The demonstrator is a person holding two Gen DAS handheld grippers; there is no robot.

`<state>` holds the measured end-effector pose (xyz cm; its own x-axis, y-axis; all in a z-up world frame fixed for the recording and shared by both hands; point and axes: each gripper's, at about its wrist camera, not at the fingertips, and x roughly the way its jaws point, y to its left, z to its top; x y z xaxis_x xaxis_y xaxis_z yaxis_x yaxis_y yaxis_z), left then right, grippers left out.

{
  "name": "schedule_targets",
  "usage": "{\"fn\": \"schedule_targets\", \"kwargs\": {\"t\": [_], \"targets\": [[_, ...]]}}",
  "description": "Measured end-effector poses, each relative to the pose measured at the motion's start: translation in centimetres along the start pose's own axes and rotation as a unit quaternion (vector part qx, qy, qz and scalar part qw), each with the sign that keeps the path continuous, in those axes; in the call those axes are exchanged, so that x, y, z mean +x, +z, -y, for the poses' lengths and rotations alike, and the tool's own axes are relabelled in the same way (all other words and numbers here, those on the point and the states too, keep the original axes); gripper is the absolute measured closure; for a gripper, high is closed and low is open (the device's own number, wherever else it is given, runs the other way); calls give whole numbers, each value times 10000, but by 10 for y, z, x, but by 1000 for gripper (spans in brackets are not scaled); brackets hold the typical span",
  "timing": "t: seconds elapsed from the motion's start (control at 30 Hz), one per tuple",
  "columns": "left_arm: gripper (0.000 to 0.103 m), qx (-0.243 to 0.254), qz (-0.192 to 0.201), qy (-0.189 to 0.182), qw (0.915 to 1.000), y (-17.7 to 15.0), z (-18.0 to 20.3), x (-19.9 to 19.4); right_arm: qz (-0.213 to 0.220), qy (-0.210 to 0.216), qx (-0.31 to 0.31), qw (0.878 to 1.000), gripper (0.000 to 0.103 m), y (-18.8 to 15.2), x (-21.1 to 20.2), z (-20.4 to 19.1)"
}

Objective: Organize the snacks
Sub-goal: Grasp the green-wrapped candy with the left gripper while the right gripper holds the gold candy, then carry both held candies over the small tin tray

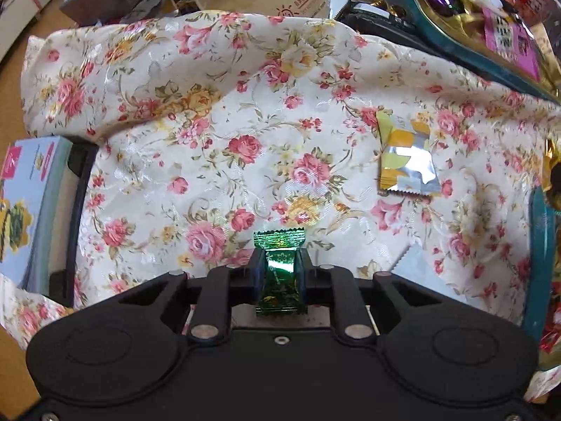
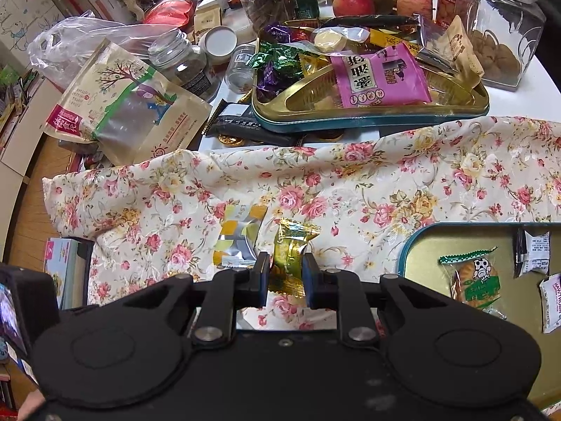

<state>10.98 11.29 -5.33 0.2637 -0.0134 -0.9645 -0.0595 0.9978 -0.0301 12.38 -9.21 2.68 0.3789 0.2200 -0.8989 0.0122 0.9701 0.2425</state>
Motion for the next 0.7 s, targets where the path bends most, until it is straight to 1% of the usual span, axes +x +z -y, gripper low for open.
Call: {"fn": "schedule_targets", "kwargs": {"t": [0.03,0.13,0.2,0.3,0.47,0.7], "targets": [[79,-56,21,-20,10000,0,-1,-2,6,-1,6,10000,82,0,0,1],[79,-95,148,130,9998,3,2,-14,39,-26,50,10000,82,0,-3,5],[79,-127,216,91,9996,4,6,-24,71,-50,82,9999,82,1,-5,9],[79,-112,339,-91,9993,6,19,-40,134,-116,176,9997,82,3,-9,18],[79,194,542,-346,9977,5,57,-60,252,-281,420,9984,82,5,-19,45],[79,693,516,-817,9929,-8,113,-77,411,-693,924,9925,82,2,-36,103]]}}
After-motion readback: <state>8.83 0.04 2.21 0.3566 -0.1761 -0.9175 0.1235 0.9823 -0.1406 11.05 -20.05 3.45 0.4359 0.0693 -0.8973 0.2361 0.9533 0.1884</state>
